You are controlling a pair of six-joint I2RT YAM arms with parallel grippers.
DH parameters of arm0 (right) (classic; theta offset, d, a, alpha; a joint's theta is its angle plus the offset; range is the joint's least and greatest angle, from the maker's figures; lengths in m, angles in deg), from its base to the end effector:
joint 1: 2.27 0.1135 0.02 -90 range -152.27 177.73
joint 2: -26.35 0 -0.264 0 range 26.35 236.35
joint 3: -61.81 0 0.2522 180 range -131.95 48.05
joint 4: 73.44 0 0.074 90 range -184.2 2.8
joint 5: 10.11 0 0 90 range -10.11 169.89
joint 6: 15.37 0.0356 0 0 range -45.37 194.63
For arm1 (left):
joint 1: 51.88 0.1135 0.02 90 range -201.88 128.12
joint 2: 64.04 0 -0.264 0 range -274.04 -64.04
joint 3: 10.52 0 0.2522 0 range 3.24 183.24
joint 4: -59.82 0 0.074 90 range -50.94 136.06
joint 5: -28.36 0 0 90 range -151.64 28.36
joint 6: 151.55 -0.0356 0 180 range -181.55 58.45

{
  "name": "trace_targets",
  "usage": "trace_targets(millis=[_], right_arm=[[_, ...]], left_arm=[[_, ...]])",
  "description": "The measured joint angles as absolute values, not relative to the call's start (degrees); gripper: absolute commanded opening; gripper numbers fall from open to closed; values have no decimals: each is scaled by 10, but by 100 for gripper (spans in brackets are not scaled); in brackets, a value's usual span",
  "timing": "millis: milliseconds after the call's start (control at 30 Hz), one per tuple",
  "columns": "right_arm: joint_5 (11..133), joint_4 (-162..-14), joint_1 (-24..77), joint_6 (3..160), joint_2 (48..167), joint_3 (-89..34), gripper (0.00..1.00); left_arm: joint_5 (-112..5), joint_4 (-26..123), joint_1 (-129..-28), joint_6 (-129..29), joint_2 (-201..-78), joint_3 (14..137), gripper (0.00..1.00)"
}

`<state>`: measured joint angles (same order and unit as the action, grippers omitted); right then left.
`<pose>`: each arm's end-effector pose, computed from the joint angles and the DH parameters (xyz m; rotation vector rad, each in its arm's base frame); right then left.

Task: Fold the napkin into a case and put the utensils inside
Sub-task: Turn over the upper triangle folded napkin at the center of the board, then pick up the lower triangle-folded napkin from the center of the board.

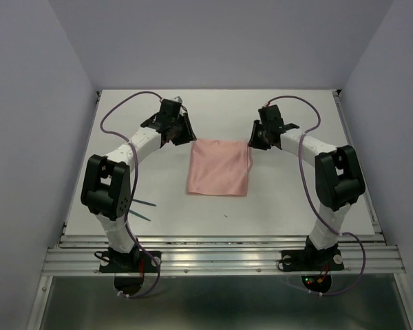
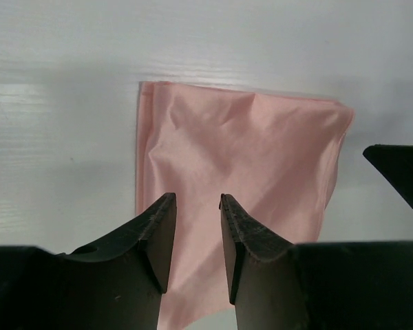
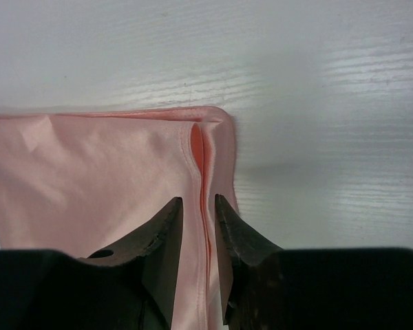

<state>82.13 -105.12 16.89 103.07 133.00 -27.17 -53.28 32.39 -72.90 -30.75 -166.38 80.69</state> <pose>0.3852 0.1324 0.2067 0.2166 2.4485 0.3234 0.3802 -0.1516 0.2546 -0.1162 2.3142 -0.6396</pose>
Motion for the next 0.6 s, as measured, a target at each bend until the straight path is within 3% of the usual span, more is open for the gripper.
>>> trace_targets(millis=[133,300,600], right_arm=[[807,-1042,169,1029,1318,-242,31],[783,-1048,178,1036,1248,-136,50],[737,-1013,207,1075,1153,-5,55]], left_arm=[[-532,322,-755,-312,-1642,775,43],[-532,305,-785,-313,-1612,710,44],[-529,300,-781,-311,-1601,658,43]])
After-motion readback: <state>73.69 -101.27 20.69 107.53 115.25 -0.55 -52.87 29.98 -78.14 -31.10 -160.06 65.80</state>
